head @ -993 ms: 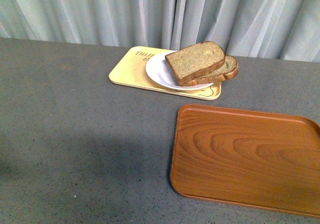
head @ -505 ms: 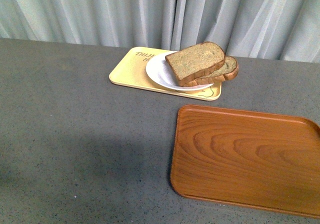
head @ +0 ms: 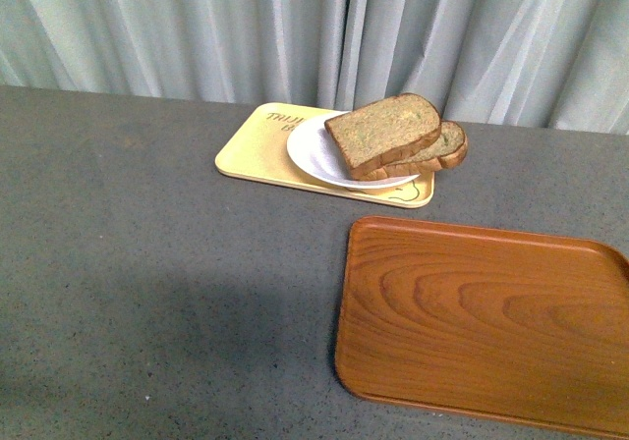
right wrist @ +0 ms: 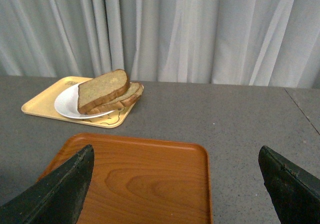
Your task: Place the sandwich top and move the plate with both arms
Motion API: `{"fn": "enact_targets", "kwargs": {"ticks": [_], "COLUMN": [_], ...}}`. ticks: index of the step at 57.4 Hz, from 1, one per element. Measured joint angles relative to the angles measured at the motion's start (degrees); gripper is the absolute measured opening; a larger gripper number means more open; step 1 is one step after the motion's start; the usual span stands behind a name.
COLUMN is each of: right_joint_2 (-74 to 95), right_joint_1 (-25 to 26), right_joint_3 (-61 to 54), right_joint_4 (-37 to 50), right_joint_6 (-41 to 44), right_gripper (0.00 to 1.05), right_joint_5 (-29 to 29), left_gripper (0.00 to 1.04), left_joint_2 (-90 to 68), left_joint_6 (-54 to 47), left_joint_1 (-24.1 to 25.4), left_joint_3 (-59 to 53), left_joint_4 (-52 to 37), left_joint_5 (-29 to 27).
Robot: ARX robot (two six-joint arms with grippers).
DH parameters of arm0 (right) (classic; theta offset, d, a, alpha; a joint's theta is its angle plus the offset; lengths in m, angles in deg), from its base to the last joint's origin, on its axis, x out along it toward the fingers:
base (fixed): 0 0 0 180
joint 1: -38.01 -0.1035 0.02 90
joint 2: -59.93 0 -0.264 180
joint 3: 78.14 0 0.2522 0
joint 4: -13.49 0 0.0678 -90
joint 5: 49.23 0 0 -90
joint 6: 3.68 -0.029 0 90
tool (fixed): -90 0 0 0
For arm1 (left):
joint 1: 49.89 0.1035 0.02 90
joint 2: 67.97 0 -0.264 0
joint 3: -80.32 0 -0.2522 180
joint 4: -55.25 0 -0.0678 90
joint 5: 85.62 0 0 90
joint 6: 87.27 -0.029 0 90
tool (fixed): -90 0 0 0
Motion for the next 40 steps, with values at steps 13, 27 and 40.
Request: {"fn": "enact_targets", "kwargs": {"ticks": [13, 27, 40], "right_joint_2": [-0.04, -0.02, -0.04], "right_joint_1": [0.00, 0.00, 0.00], "right_joint_3": [0.00, 0.00, 0.00], "right_joint_4": [0.00, 0.00, 0.00], "right_joint_6": [0.00, 0.00, 0.00], "right_gripper": [0.96, 0.96, 0.96], "right_joint_5": [-0.02, 0.00, 0.00], "left_gripper": [0.10, 0.53, 0.95], "left_joint_2": [0.09, 0.11, 0.11], "left_joint_6": [0.00, 0.00, -0.11], "left_joint_1": [0.04, 0.04, 0.04], "left_joint_3": [0.00, 0.00, 0.00], "left_joint_4": [0.11, 0.11, 0.11], "left_joint_5": [0.00, 0.00, -0.02]}}
